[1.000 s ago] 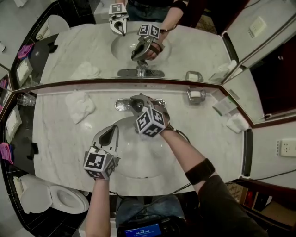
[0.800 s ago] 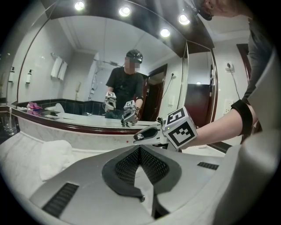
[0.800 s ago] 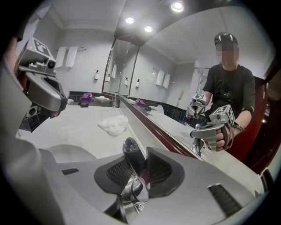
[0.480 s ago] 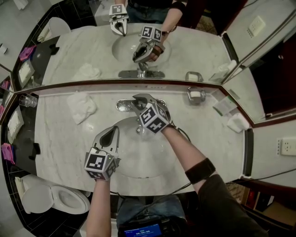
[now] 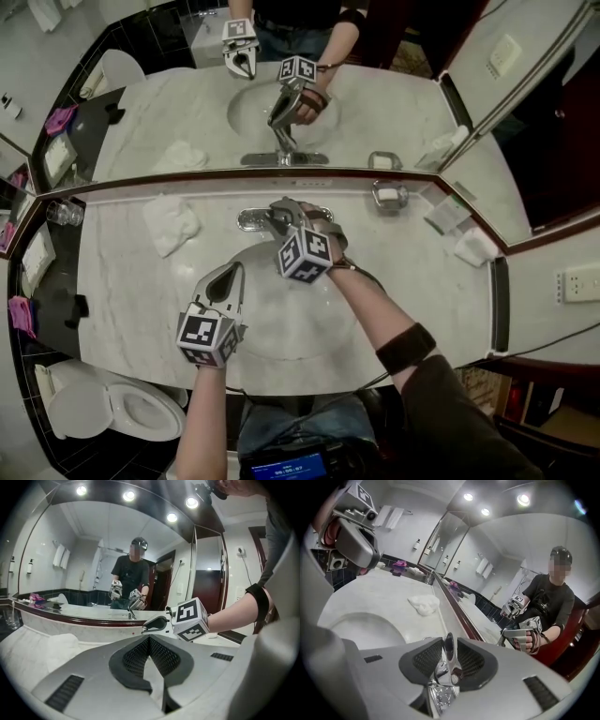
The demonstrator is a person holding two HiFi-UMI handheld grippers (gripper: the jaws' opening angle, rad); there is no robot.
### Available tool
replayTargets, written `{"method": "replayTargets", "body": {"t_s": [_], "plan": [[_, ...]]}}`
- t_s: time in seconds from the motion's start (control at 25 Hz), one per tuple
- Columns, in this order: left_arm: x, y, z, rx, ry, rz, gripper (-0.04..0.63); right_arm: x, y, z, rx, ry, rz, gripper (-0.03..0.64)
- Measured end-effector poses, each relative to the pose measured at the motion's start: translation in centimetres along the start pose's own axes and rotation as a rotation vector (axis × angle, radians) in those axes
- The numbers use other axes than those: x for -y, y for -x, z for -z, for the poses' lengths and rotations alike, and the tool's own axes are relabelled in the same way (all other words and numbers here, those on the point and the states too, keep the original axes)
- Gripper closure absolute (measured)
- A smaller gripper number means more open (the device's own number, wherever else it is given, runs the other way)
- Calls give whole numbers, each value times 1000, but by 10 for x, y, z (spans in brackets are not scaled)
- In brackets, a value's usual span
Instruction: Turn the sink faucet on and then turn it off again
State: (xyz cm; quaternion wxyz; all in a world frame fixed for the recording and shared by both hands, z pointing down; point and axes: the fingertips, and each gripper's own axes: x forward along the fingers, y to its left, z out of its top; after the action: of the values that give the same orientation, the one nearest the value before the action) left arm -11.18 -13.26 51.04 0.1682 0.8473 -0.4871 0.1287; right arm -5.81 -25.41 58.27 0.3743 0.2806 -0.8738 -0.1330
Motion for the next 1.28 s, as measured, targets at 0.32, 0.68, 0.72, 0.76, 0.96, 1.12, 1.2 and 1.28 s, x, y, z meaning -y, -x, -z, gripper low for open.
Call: {"method": "replayTargets", "body": {"t_s": [0.32,0.68,0.72,0.76,0.96,1.12,1.2,1.28], "plan": [[17,28,-26,10,-41,25,595,6,80,-26,30,-6,88,539],[37,63,-48,38,-69,83,595,8,186,-22,5,-71,235,595],[39,67,-48,38,-65,90,595,4,196,-19,0,-101,243,595],[40,70,-47,38,-59,95,595,-1,205,-16,-5,-138,247,595],[45,87,-51,57,-22,108,595,-14,246,-7,29,-453,248,595],[43,95,-47,64,-2,103,595,-26,268,8,66,-635,260,595],[43,98,-46,65,-3,105,595,-30,273,21,76,-683,274,595],[44,100,-45,67,-2,109,595,-36,277,29,82,-748,273,595]]}}
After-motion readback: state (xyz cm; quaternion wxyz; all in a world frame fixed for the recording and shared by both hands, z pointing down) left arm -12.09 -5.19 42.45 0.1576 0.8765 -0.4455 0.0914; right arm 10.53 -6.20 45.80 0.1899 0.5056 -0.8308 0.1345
